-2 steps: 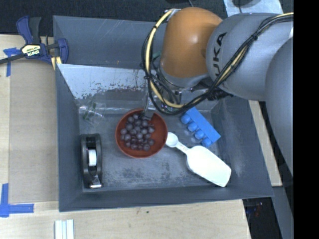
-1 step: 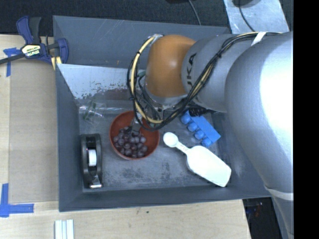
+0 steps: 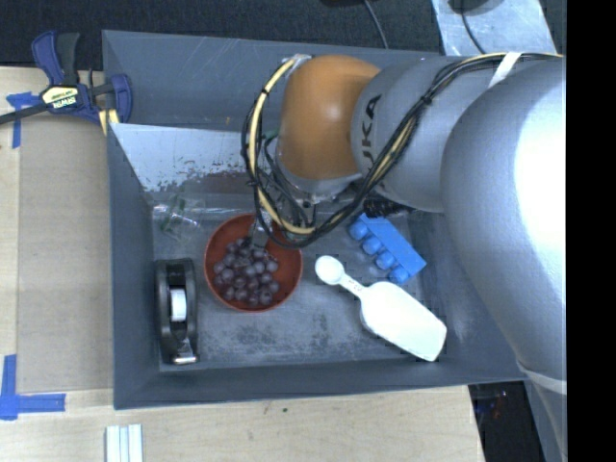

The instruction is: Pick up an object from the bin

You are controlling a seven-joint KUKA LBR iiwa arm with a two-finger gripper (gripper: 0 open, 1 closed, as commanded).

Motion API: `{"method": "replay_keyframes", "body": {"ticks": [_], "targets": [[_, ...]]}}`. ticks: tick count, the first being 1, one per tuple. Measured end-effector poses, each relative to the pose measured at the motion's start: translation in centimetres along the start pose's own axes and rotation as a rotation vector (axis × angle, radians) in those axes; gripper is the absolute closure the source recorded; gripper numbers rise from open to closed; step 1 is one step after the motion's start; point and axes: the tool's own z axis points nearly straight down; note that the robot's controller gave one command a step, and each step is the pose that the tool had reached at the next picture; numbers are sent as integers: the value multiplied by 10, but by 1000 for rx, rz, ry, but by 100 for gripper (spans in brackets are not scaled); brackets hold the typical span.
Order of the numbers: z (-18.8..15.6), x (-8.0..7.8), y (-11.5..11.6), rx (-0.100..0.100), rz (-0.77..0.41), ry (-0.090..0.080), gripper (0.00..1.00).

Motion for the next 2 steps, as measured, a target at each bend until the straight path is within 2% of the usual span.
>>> {"method": "replay_keyframes", "body": {"ticks": [1, 2], "targets": [[16, 7, -16, 3, -16, 9, 100], [47, -8, 14, -5, -197, -19, 100]]}}
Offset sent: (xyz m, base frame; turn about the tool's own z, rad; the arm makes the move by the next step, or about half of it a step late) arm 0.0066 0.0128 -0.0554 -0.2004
